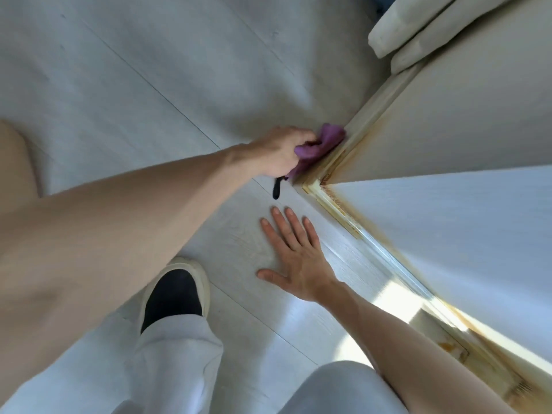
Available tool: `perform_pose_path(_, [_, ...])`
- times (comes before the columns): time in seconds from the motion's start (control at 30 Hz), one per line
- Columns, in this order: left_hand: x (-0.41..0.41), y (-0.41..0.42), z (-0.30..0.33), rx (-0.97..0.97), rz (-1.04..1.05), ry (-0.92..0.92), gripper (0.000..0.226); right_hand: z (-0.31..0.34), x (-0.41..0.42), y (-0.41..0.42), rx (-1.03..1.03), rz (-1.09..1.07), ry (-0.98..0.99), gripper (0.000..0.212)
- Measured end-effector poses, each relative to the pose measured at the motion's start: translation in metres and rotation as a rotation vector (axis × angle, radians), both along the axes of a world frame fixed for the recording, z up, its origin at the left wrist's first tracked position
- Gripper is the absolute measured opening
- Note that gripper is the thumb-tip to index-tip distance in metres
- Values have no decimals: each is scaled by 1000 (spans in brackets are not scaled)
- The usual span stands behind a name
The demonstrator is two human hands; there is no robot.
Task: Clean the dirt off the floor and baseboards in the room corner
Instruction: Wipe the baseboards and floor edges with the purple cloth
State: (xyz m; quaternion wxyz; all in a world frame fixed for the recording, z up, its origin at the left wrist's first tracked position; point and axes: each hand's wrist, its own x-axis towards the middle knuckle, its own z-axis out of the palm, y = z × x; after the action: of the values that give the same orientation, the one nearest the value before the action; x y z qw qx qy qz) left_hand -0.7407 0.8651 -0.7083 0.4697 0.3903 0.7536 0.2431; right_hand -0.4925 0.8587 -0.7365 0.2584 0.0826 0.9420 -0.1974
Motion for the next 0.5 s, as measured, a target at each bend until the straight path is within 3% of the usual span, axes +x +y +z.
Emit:
perform_pose_path(0.17, [19,-47,1,-32,62,-14,53,4,-5,5,-18,89,-85,107])
perform_pose_path(0.33, [-6,-8,12,37,187,32,38,10,-9,4,-5,98,-120,109])
perform_pose_path(0.5, [-24,16,13,74,197,99,67,13,-12,-1,0,66,-158,111])
